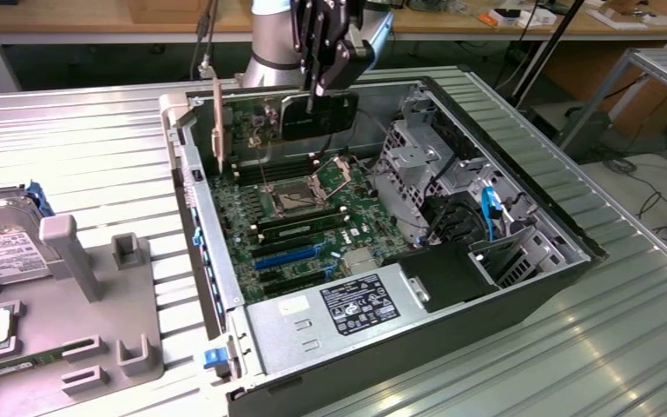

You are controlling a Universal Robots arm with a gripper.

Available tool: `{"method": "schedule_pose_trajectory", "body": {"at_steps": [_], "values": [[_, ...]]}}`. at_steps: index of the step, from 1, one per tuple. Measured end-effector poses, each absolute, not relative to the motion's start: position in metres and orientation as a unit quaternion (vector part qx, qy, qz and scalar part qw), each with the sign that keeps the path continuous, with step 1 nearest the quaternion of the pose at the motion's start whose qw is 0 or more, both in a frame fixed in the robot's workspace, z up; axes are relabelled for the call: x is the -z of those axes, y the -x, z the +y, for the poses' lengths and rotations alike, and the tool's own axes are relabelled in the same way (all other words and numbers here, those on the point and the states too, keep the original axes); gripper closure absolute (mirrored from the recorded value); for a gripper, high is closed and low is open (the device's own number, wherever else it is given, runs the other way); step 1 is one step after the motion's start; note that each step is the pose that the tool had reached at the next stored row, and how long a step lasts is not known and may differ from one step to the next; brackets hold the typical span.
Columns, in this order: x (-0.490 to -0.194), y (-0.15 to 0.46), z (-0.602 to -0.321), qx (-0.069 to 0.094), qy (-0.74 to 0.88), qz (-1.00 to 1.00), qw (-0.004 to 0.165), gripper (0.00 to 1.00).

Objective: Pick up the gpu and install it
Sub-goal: 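Insert the gpu into the slot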

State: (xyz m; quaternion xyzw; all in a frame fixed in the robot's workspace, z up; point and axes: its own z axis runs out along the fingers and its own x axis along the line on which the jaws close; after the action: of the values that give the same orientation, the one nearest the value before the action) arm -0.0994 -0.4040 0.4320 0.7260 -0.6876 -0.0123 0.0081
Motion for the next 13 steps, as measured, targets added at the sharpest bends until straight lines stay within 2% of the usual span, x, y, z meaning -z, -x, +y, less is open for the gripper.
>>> {"method": "schedule_pose_trajectory", "body": {"at_steps": [13], "values": [[-0.418,0.099,-0.404,0.012,-0.726,-0.688,0.008,0.73]]}}
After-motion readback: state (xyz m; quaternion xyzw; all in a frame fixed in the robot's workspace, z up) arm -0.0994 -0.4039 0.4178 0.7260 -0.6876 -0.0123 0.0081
